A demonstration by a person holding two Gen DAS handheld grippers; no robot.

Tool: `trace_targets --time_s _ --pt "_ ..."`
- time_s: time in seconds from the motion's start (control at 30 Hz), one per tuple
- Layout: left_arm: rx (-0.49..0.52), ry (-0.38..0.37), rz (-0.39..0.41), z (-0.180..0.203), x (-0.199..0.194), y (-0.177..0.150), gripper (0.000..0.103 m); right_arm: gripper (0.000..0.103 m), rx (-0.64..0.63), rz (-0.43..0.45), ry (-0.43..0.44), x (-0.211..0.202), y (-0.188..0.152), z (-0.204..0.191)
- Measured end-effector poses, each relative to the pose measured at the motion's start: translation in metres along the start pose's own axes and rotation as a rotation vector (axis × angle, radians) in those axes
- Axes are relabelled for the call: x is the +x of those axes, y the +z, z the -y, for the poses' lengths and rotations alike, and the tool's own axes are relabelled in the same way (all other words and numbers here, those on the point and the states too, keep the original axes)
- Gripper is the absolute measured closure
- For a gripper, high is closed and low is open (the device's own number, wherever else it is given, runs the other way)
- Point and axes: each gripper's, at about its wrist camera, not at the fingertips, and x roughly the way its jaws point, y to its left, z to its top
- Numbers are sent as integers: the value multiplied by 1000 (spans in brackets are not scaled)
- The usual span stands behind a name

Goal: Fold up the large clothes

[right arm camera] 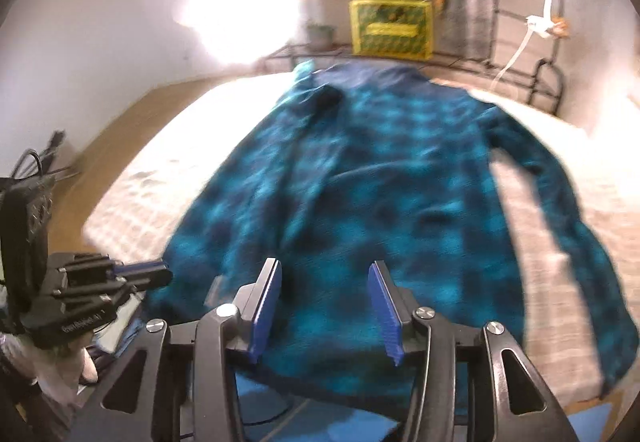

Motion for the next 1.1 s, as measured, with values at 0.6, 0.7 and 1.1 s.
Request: trace_targets --time_s 0.6,0.7,1.1 --pt "160 63 -54 37 36 -1 100 48 63 98 -298 -45 -11 70" --pt "166 25 -4 51 17 9 100 48 68 112 -331 -53 -16 79" --pt "224 -121 1 109 17 29 94 39 137 113 -305 -62 -35 130"
